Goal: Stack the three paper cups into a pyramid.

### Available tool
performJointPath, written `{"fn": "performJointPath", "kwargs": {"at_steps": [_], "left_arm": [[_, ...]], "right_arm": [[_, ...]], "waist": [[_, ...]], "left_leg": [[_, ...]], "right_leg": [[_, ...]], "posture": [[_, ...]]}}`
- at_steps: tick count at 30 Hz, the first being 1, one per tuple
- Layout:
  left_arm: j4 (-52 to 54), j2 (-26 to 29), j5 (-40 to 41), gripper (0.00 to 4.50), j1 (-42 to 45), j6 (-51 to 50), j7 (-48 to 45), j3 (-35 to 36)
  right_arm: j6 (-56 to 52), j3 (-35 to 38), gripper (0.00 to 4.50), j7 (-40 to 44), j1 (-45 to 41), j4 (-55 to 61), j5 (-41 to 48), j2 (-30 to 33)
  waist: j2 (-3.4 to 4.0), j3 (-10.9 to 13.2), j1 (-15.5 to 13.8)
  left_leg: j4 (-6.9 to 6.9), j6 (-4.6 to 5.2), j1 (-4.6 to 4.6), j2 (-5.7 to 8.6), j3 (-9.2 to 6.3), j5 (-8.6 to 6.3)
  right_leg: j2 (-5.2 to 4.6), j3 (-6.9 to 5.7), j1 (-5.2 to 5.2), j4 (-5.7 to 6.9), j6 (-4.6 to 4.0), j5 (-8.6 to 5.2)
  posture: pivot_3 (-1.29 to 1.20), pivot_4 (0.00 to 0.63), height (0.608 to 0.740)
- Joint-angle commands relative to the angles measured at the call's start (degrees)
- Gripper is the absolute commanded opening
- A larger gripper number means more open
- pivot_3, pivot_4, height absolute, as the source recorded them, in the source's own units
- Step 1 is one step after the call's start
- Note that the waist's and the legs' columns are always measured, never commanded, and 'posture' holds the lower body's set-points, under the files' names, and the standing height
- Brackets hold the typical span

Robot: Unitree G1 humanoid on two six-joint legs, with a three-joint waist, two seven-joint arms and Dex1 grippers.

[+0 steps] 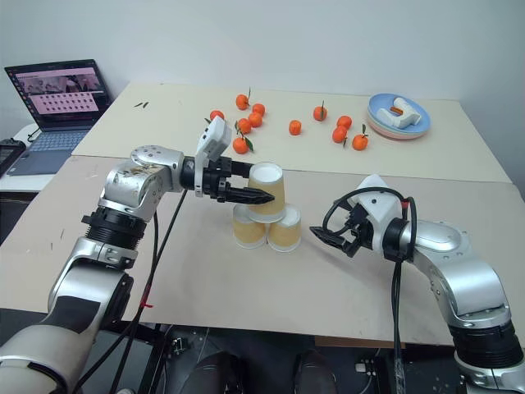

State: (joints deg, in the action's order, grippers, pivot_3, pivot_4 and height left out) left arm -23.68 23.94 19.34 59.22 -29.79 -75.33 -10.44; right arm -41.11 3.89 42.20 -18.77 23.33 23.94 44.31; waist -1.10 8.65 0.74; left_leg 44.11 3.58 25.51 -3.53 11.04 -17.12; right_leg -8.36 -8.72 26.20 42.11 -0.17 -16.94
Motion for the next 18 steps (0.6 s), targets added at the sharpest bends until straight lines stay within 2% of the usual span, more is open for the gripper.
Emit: {"fn": "performJointPath", "kwargs": {"at_steps": [1,11,18], "left_arm": [[1.00,-0.34,0.31,4.43,0.40,1.43,-0.26,0.97],[3.05,0.53,3.35,4.43,2.55,-2.74,0.02,3.96],[9.93,2.82,7.40,4.43,3.72,-8.82,2.00,7.70]], "right_arm": [[0.19,2.34,4.50,-0.21,-0.30,2.23,0.99,0.49],[0.83,1.81,4.50,0.33,-0.83,1.18,0.67,0.46],[1.33,1.15,4.50,1.24,-2.04,0.00,0.44,0.44]], "waist": [[0.00,0.00,0.00],[0.00,0.00,0.04],[0.00,0.00,0.06]], "left_leg": [[0.00,0.00,0.00,0.00,0.00,0.00],[0.00,0.00,0.00,0.00,0.00,0.00],[-0.01,0.00,0.00,-0.01,0.00,0.00]], "right_leg": [[0.00,0.00,0.00,0.00,0.00,0.00],[0.00,0.00,0.00,0.00,0.00,0.00],[0.00,0.01,0.00,0.00,0.00,0.00]], "posture": [[0.00,0.150,0.680],[0.00,0.150,0.680],[0.00,0.150,0.680]]}}
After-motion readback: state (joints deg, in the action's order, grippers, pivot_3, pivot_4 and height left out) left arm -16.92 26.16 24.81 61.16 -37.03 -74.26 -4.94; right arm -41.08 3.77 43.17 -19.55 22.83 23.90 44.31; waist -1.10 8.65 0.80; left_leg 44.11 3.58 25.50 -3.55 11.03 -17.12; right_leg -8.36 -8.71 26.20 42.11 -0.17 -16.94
